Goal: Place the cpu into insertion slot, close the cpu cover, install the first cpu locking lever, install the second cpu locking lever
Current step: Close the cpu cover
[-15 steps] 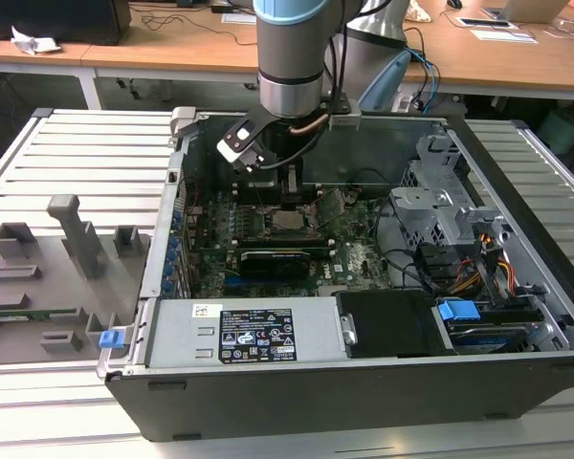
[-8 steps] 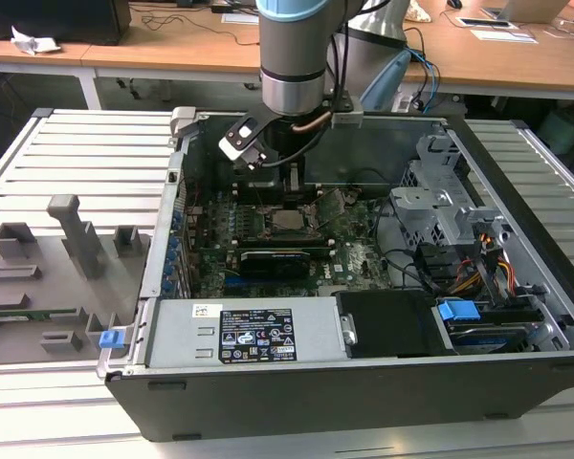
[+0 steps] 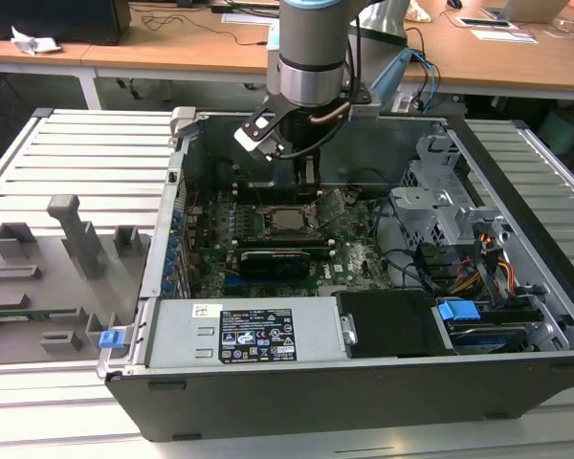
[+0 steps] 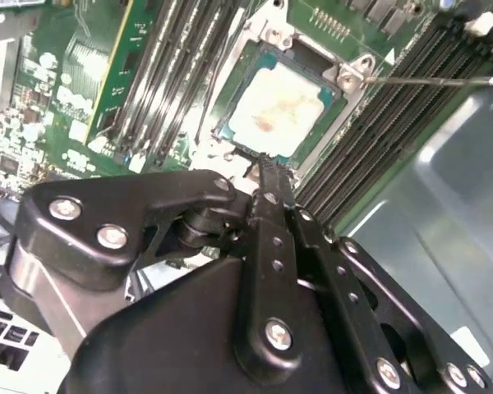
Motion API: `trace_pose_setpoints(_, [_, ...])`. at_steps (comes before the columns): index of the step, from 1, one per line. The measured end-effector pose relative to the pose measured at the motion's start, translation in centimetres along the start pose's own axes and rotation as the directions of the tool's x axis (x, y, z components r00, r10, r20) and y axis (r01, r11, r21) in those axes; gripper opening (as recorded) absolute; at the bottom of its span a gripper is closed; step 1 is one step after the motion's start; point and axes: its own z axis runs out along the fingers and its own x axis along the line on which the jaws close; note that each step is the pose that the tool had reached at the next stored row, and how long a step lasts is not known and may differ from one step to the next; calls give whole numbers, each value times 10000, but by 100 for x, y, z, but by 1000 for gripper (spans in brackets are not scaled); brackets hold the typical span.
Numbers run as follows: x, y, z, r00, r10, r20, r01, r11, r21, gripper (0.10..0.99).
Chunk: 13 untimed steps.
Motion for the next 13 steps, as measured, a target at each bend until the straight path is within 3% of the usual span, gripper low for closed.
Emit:
trace_pose_setpoints(2, [2,4,-63,10000,-1,-2,1,10000,-1,106])
trace_pose_setpoints(4, [5,10,-176,10000,-11,-4,11,10000,-1,106])
trace_pose_setpoints(8, [6,36,-181,10000,-54,-23,54,10000,4,106])
trace_pose_setpoints(13, [8,147,-175,10000,-96,-22,96,9999,60,106])
